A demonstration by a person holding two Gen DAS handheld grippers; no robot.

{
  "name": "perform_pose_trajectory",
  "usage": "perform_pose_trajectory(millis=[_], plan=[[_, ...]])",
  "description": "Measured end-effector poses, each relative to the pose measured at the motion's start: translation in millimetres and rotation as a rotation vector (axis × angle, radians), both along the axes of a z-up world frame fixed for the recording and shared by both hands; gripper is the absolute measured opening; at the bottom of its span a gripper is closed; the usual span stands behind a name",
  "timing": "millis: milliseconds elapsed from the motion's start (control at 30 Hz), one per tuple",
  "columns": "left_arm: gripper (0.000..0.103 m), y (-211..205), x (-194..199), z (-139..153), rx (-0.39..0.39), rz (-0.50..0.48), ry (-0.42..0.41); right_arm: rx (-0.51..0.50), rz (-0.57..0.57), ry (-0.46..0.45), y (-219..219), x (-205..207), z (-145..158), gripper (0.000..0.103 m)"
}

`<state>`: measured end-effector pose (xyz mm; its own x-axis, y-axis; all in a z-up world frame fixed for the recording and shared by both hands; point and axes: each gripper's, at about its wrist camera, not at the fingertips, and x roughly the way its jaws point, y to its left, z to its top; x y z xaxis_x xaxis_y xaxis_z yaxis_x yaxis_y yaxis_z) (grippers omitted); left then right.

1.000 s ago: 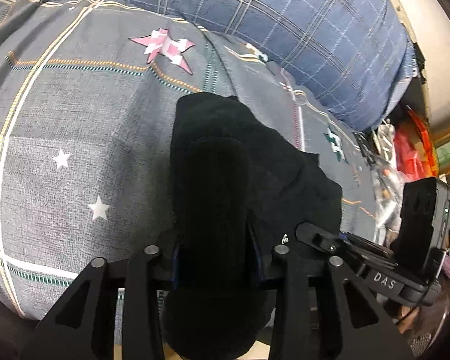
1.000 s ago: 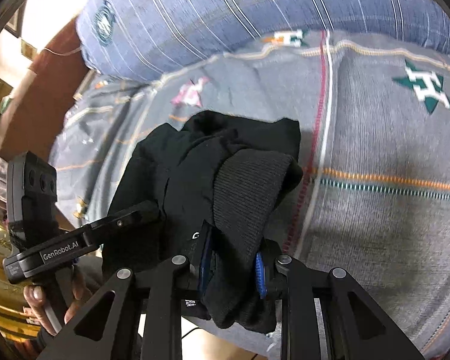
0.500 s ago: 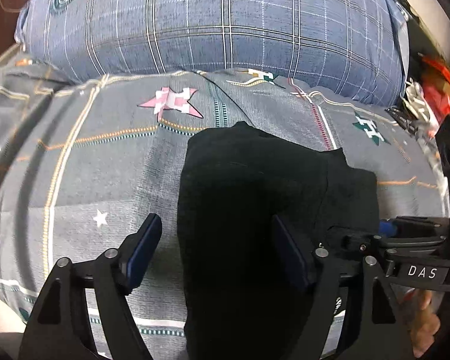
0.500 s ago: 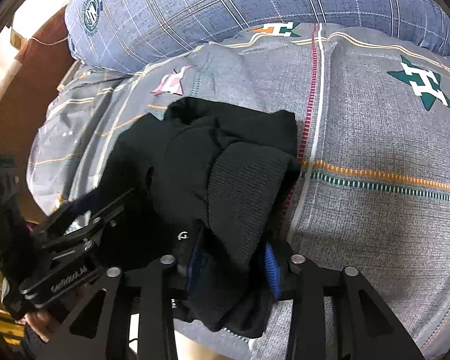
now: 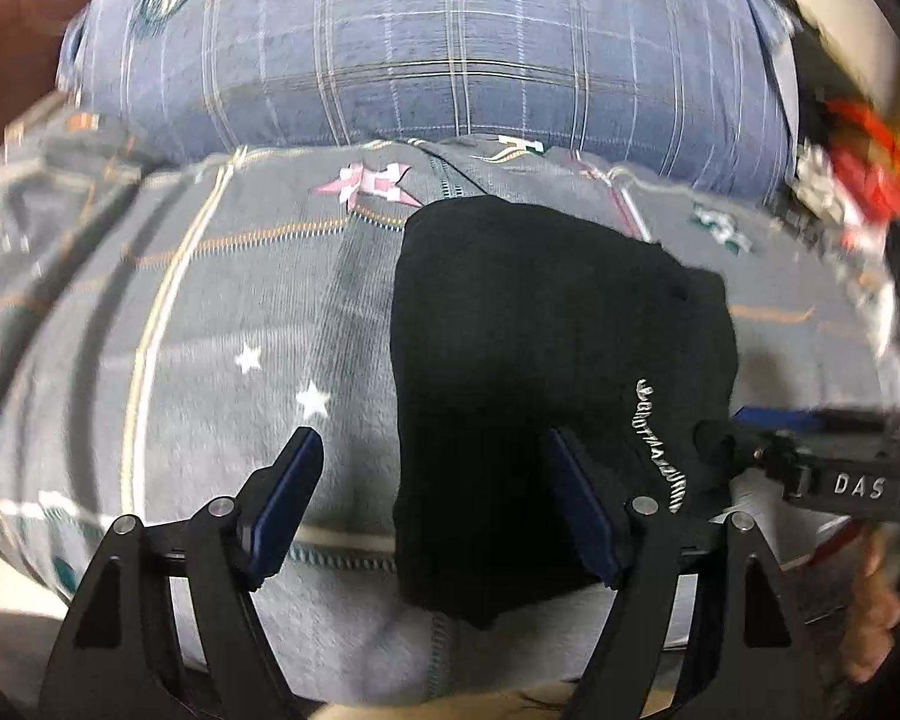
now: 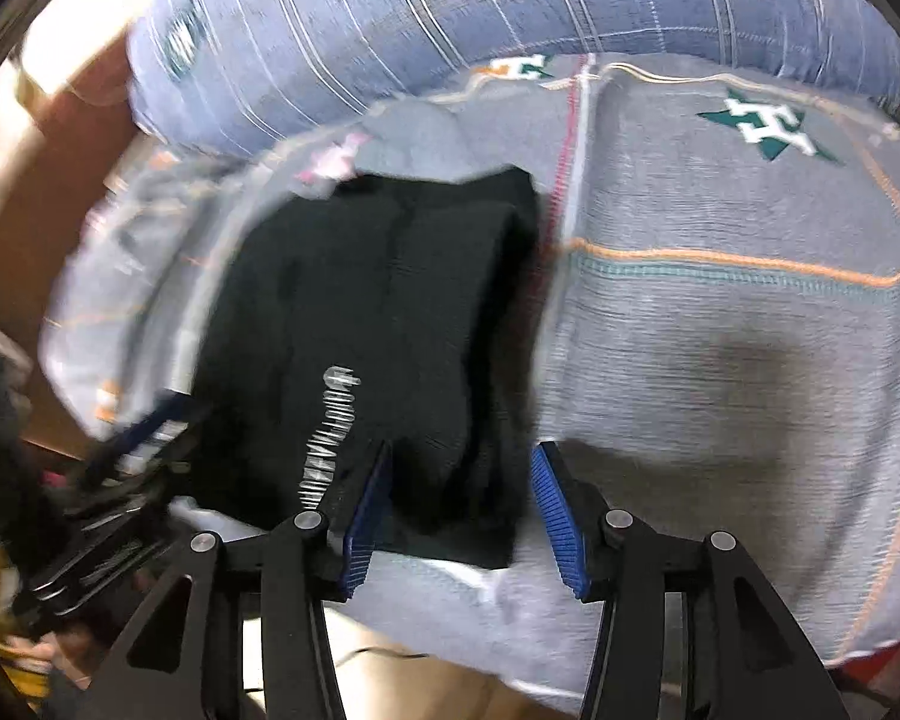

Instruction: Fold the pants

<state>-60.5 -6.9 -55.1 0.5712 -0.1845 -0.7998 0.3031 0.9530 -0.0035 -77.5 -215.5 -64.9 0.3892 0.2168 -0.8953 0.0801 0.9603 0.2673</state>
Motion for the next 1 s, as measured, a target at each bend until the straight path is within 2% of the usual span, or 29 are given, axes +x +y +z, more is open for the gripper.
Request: perform_pose_trajectory(millis=[67,100,133,167,300,400,567,600,667,767,867,933,1000], plan=[[0.084,-9,1,-11,0.1,0.005,-0.021,-0.015,-0.01,0.014,-1,3,-5,0.059],[0.088,-11,2,-15,0.126,0.01,-0.025,-0.036,-0.018,0.025,0,5,-8,0.062],[0.092,-11,3,-17,0.133,0.022,-0.03,-0.05,-0.021,0.032,-1,7,-10,0.069],[0.093,-9,4,-16,0.131,0.028,-0.029,-0.068,-0.025,0.042,-1,8,-12,0.073],[0.093,0,4,-11,0.072,0.047,-0.004,-0.04,-0.032,0.031,-7,5,-9,0.075],[0.093,-5,0,-10,0.103,0.042,-0.034,-0.036,-0.018,0.008,-5,1,-3,0.075],[0.093,-17,-8,-11,0.163,0.002,-0.069,-0.05,-0.012,0.031,2,1,-8,0.078],[0.093,-19,-9,-11,0.168,-0.004,-0.07,-0.052,-0.017,0.037,2,2,-9,0.079],[0.093,-21,-11,-11,0.18,-0.012,-0.077,-0.06,-0.034,0.049,0,4,-13,0.088],[0.093,-21,-11,-11,0.181,-0.009,-0.074,-0.035,-0.057,0.07,-6,5,-18,0.093],[0.093,-20,-9,-12,0.165,0.0,-0.056,-0.057,-0.055,0.067,-3,5,-18,0.097],[0.095,-20,-9,-12,0.162,0.004,-0.053,-0.08,-0.06,0.073,-2,6,-21,0.102],[0.098,-19,-8,-13,0.16,0.011,-0.052,-0.072,-0.064,0.077,-4,6,-22,0.102]])
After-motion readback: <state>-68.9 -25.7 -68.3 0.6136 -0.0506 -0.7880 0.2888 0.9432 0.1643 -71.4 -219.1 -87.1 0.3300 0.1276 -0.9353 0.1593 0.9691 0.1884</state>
